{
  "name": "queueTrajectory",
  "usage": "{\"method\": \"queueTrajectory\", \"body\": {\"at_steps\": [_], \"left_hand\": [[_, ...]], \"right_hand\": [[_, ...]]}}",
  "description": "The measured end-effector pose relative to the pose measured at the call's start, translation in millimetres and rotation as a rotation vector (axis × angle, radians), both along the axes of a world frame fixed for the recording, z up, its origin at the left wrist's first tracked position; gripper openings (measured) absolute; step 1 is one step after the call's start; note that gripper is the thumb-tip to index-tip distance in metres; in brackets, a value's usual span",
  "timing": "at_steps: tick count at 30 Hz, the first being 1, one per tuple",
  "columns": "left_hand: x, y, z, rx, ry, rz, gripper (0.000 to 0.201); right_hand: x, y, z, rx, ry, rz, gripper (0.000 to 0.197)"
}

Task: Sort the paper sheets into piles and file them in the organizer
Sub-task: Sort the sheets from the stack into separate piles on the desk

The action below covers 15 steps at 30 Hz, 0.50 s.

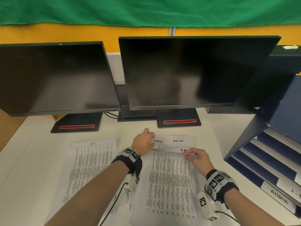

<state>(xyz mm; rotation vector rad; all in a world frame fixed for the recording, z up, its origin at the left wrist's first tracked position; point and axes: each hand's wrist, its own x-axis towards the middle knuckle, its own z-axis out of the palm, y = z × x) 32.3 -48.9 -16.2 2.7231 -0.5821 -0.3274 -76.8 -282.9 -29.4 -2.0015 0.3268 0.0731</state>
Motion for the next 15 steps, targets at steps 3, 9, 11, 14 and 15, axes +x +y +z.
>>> {"method": "queueTrajectory", "body": {"at_steps": [3, 9, 11, 14, 15], "left_hand": [[-1, -2, 5, 0.072, -0.176, -0.119, 0.02], [2, 0, 11, 0.108, -0.301, -0.195, 0.022], [4, 10, 12, 0.129, -0.28, -0.157, 0.025], [4, 24, 10, 0.097, -0.24, -0.127, 0.028], [3, 27, 10, 0.05, -0.234, -0.128, 0.028]], "right_hand": [[-1, 2, 3, -0.01, -0.016, -0.001, 0.018], [2, -1, 6, -0.022, -0.01, -0.033, 0.015], [0, -3, 8, -0.003, -0.003, -0.068, 0.024], [-3, -4, 11, 0.035, 0.007, -0.056, 0.04], [-3, -4, 11, 0.014, 0.006, -0.032, 0.037]]}}
